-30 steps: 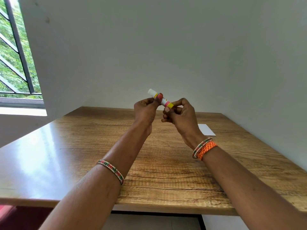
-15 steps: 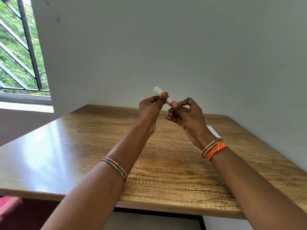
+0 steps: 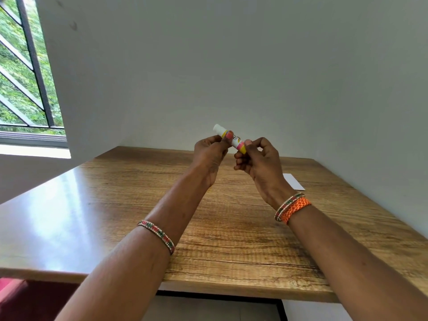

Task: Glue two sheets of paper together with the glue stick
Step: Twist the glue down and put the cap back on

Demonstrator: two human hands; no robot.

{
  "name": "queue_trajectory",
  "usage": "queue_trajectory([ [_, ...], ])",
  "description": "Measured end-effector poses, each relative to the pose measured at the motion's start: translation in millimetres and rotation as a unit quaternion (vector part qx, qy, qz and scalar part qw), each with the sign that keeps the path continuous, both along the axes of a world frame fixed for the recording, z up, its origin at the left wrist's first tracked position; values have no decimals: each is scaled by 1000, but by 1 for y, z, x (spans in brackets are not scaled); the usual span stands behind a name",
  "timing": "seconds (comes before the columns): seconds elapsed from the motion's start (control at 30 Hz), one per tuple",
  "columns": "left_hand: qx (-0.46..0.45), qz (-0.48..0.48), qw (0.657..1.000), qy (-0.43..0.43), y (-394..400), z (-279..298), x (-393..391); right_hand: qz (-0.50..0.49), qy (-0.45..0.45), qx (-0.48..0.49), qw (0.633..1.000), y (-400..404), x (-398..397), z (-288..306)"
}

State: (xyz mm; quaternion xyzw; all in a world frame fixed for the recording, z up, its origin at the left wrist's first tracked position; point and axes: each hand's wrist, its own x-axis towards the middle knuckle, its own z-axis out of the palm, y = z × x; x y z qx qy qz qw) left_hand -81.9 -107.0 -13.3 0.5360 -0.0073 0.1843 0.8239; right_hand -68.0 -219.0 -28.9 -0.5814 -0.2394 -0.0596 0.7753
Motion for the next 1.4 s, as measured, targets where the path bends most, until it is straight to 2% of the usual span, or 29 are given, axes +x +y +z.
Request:
queue_trajectory([
  [0.13,-20,42,999,14,1,1,0,-80,-107,-85,987,3,3,-3],
  [0.3,-59,55,995,61,1,3,-2,-187,-234,-196,934,2,-3,-4],
  [0.4,-36,87,992,84,6,3,-5,-182,-289,-295,893,0,-2,-7],
  [0.47,91,158,981,63,19,3,-4,-171,-280,-349,878,3,1,-12],
  [0.5,171,196,964,44,29,2,-5,-170,-261,-353,882,5,3,-13],
  [0.6,373,285,883,20,59,-2,-12,-145,-194,-365,899,13,15,-16],
  [0.67,465,318,826,26,77,-11,-15,-110,-147,-445,876,20,24,-22],
  [0.7,489,317,812,34,84,-15,-16,-91,-125,-493,856,24,27,-26],
  [0.73,496,308,811,44,90,-19,-16,-77,-111,-532,836,28,29,-30],
  [0.8,462,277,840,64,96,-21,-15,-78,-118,-565,813,35,30,-34],
  [0.93,416,234,876,66,98,-19,-10,-91,-140,-537,827,42,32,-38],
  [1.07,370,162,913,66,97,-19,-8,-88,-148,-467,867,41,31,-36],
  [1.2,326,104,939,25,92,-19,-9,-111,-148,-335,924,30,31,-25],
  [1.4,261,52,964,25,87,-20,-12,-163,-137,-230,949,23,25,-19],
])
